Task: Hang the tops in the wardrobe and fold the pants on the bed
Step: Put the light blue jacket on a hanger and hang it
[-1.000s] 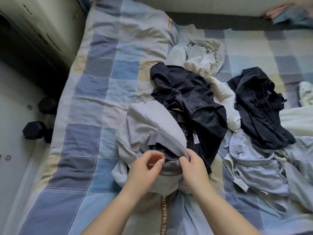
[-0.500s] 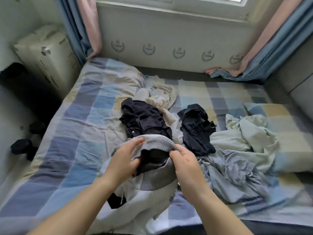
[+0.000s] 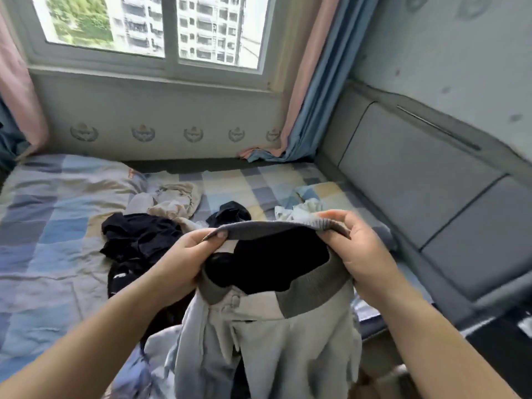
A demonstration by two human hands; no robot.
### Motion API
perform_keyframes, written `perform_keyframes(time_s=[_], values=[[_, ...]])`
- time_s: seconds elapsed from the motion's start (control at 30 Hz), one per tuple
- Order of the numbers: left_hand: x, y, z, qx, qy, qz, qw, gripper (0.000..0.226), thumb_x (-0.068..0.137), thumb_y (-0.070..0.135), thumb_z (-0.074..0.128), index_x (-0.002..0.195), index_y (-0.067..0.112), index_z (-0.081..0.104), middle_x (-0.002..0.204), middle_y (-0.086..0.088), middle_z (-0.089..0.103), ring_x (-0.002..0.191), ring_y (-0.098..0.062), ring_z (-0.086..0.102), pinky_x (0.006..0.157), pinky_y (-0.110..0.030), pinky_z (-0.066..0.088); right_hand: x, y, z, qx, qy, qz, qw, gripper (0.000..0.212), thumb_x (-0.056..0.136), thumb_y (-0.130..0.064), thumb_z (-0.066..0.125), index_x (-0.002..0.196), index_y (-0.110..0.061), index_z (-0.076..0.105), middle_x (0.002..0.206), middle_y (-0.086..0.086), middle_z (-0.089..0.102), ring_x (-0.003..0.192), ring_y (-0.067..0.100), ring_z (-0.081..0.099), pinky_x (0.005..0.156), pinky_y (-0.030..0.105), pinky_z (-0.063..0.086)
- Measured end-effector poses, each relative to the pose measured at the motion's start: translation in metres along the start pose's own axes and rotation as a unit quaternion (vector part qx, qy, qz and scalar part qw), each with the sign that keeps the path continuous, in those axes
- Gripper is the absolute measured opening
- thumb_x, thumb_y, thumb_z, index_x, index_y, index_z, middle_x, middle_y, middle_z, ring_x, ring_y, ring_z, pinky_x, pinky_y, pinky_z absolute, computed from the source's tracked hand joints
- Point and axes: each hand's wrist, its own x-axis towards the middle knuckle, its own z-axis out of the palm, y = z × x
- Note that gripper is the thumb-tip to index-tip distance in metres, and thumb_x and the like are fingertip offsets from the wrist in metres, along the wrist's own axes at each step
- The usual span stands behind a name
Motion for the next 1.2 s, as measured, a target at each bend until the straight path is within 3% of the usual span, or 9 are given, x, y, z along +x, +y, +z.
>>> perform_keyframes(time_s=[0.13,0.3,0.5,0.63,0.73,0.8,0.87,0.97,1.2], values=[[0.014,0.029,0.054,-0.055,-0.119,-0.025,0.991,0.029,0.076,0.034,0.058,0.082,0.013,0.076,0.077,-0.010,0.070,0.066,-0.017,0.068,0.062,-0.025,0.055,-0.044,-0.022,-0.048,-0.064,0.093,-0.020,0.993,0.012,0.092,-0.031,0.057,0.095,-0.032,0.068,0.094,-0.008,0.072,0.092,0.007,0.066,0.074,0.017,0.049],[0.025,0.043,0.128,-0.095,-0.240,-0.070,0.963,0.031,0.073,0.038,0.062,0.079,0.012,0.077,0.083,-0.013,0.073,0.071,-0.021,0.071,0.066,-0.030,0.059,-0.114,-0.048,-0.089,-0.045,0.244,0.012,0.969,0.019,0.087,-0.035,0.058,0.087,-0.022,0.073,0.084,0.003,0.072,0.083,0.017,0.065,0.076,0.032,0.047],[0.003,0.024,0.232,-0.114,-0.395,-0.142,0.900,0.035,0.080,0.034,0.053,0.077,0.010,0.078,0.083,-0.013,0.074,0.072,-0.021,0.072,0.061,-0.028,0.058,-0.229,-0.063,-0.121,-0.080,0.434,0.066,0.895,0.016,0.092,-0.029,0.058,0.089,-0.028,0.073,0.092,0.001,0.074,0.093,0.015,0.068,0.085,0.032,0.047],[-0.031,0.010,0.299,-0.113,-0.464,-0.175,0.861,0.037,0.079,0.037,0.055,0.086,0.008,0.077,0.092,-0.015,0.074,0.080,-0.023,0.072,0.065,-0.029,0.058,-0.305,-0.074,-0.136,-0.116,0.516,0.073,0.846,0.016,0.089,-0.035,0.061,0.082,-0.025,0.071,0.078,-0.010,0.068,0.077,0.002,0.061,0.077,0.027,0.044],[-0.064,0.002,0.351,-0.108,-0.515,-0.204,0.825,0.039,0.078,0.041,0.057,0.088,0.009,0.077,0.096,-0.015,0.073,0.087,-0.025,0.072,0.067,-0.030,0.057,-0.363,-0.085,-0.148,-0.119,0.582,0.075,0.801,0.035,0.074,-0.049,0.065,0.082,-0.016,0.068,0.078,-0.005,0.065,0.078,0.007,0.058,0.078,0.032,0.044],[-0.095,-0.002,0.387,-0.096,-0.554,-0.217,0.798,0.039,0.078,0.042,0.057,0.087,0.011,0.078,0.097,-0.013,0.073,0.089,-0.024,0.071,0.067,-0.030,0.057,-0.406,-0.090,-0.156,-0.111,0.627,0.068,0.768,0.025,0.077,-0.044,0.068,0.083,-0.020,0.072,0.080,-0.003,0.070,0.082,0.010,0.063,0.083,0.034,0.046],[-0.123,-0.007,0.420,-0.093,-0.579,-0.246,0.772,0.038,0.077,0.043,0.058,0.084,0.012,0.078,0.098,-0.013,0.073,0.089,-0.025,0.072,0.064,-0.030,0.057,-0.448,-0.094,-0.161,-0.120,0.658,0.066,0.740,0.014,0.087,-0.031,0.065,0.083,-0.021,0.073,0.082,0.002,0.072,0.082,0.013,0.063,0.085,0.037,0.047],[-0.168,-0.014,0.470,-0.091,-0.608,-0.284,0.735,0.036,0.075,0.045,0.061,0.081,0.013,0.078,0.101,-0.013,0.073,0.090,-0.026,0.071,0.063,-0.032,0.058,-0.512,-0.112,-0.167,-0.175,0.677,0.108,0.707,0.039,0.082,-0.043,0.064,0.089,-0.005,0.065,0.097,0.027,0.066,0.083,0.021,0.059,0.090,0.052,0.047],[-0.304,-0.016,0.597,-0.133,-0.692,-0.336,0.625,0.039,0.081,0.041,0.058,0.094,0.009,0.077,0.106,-0.015,0.071,0.096,-0.027,0.070,0.072,-0.039,0.059,-0.672,-0.174,-0.201,-0.268,0.726,0.137,0.619,0.062,0.067,-0.062,0.057,0.088,-0.003,0.063,0.080,0.019,0.067,0.073,0.017,0.059,0.077,0.047,0.049]])
